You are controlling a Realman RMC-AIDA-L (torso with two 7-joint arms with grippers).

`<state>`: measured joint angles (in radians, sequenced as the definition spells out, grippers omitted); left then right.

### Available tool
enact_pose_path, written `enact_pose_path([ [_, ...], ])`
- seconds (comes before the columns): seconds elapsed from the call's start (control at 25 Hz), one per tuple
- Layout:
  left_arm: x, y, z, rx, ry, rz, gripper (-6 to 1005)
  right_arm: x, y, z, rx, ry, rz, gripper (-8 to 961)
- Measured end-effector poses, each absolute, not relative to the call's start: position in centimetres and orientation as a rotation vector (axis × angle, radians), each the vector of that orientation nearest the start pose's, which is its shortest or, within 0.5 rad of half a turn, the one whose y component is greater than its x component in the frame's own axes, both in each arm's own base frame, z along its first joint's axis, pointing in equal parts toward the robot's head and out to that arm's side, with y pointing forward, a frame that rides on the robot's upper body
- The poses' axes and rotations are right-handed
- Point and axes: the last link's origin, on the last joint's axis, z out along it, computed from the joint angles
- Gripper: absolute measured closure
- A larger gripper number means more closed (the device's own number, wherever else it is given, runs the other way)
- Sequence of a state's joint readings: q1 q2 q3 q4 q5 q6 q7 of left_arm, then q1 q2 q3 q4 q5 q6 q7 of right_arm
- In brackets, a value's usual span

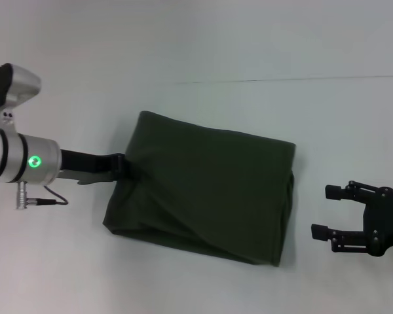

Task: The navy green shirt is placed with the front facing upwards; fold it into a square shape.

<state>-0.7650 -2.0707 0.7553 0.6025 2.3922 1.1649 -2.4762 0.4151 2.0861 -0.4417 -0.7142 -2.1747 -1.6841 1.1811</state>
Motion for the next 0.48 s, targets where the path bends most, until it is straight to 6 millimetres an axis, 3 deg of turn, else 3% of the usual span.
enact_pose_path([
  [0.12,-26.3,39.8,-1.7,-2.161,-1.762,-0.282,865,31.1,28.6,2.4,-2.657,0.534,0.632,26],
  [0.32,-28.0,37.4,-0.9,-2.151,-1.895,-0.338,867,30.8,28.9,2.4,-2.659,0.525,0.636,26],
  [0.48,-29.4,36.1,0.1,-2.102,-1.947,-0.468,868,30.7,29.0,2.3,-2.659,0.524,0.64,25],
])
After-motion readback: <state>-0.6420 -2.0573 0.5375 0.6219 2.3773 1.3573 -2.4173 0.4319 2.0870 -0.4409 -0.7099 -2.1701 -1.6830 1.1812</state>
